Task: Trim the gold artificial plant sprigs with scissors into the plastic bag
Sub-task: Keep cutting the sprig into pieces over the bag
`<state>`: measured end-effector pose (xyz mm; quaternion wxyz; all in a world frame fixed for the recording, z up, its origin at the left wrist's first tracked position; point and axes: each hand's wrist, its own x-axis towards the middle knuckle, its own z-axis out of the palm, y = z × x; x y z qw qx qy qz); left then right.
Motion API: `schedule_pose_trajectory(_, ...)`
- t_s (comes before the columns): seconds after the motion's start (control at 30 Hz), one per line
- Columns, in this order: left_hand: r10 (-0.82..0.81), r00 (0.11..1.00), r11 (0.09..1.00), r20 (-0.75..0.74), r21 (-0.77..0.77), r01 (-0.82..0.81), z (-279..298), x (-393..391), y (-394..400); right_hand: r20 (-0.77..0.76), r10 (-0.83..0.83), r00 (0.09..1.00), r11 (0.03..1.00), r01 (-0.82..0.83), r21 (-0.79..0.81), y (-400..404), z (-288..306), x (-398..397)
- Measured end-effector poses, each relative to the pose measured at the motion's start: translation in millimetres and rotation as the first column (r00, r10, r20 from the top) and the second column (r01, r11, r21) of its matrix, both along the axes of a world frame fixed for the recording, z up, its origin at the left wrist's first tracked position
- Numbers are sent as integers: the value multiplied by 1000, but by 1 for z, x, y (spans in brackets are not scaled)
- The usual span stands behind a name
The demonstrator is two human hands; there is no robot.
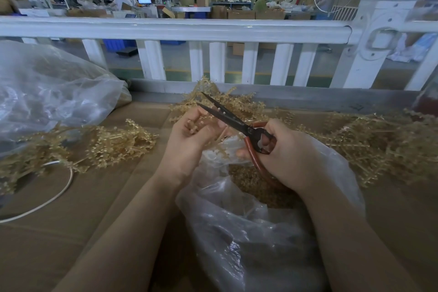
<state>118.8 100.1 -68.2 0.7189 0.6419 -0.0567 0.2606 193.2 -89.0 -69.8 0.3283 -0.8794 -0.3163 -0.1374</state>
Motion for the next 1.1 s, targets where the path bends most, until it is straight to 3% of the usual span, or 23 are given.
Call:
schedule_pose_trajectory(0.13,5,1000,1000,29,-21,-4,-1,0,1,-16,13,1000,1000,-13,11,0,2,-2)
schedule_pose_trajectory(0.6,45,997,985,58,162,-54,1,0,-2,10,50,999,999,-50,7,0,0,0)
schedule_pose_trajectory(1.1,5,999,979,53,204,-16,4,-3,-8,-144,97,985,992,-84,98,8,-1,-1)
